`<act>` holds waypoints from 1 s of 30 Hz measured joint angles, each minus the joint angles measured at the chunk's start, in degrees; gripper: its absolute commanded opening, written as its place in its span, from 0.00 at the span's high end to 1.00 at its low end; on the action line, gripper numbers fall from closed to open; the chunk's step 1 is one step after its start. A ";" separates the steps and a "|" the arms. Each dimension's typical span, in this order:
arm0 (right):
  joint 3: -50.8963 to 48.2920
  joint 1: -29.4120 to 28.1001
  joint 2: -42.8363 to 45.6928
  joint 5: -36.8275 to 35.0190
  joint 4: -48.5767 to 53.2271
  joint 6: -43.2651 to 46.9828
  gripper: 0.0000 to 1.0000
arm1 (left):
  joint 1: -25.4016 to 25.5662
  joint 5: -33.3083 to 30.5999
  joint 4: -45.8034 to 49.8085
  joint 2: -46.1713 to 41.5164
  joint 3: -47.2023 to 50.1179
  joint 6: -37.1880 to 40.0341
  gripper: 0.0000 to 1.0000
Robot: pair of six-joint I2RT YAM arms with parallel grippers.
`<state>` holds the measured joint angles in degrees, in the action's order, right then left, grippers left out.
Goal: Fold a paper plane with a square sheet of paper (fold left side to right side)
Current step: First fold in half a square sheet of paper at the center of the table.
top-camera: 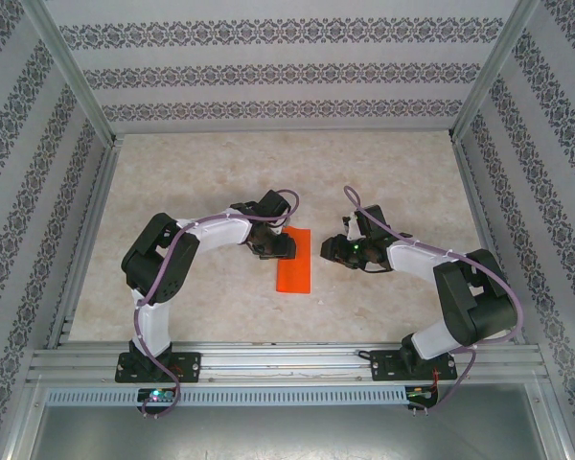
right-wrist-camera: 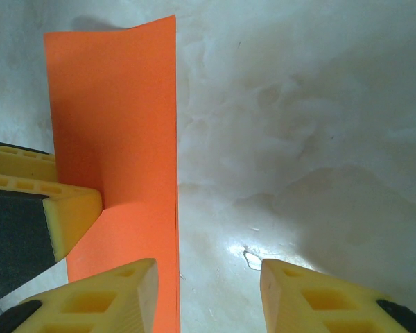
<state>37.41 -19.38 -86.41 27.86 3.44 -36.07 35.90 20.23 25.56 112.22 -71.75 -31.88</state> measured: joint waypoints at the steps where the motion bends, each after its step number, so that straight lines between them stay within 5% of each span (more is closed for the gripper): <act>1: 0.00 0.00 0.00 0.00 0.00 0.00 0.57 | -0.02 0.07 0.00 0.02 0.00 -0.02 0.56; 30: 0.37 -0.02 -0.02 0.11 0.02 0.00 0.56 | -0.39 1.36 0.42 0.72 -0.74 -0.26 0.54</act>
<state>37.78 -19.40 -86.43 27.97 3.46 -36.07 35.51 21.58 25.98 112.95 -72.49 -32.14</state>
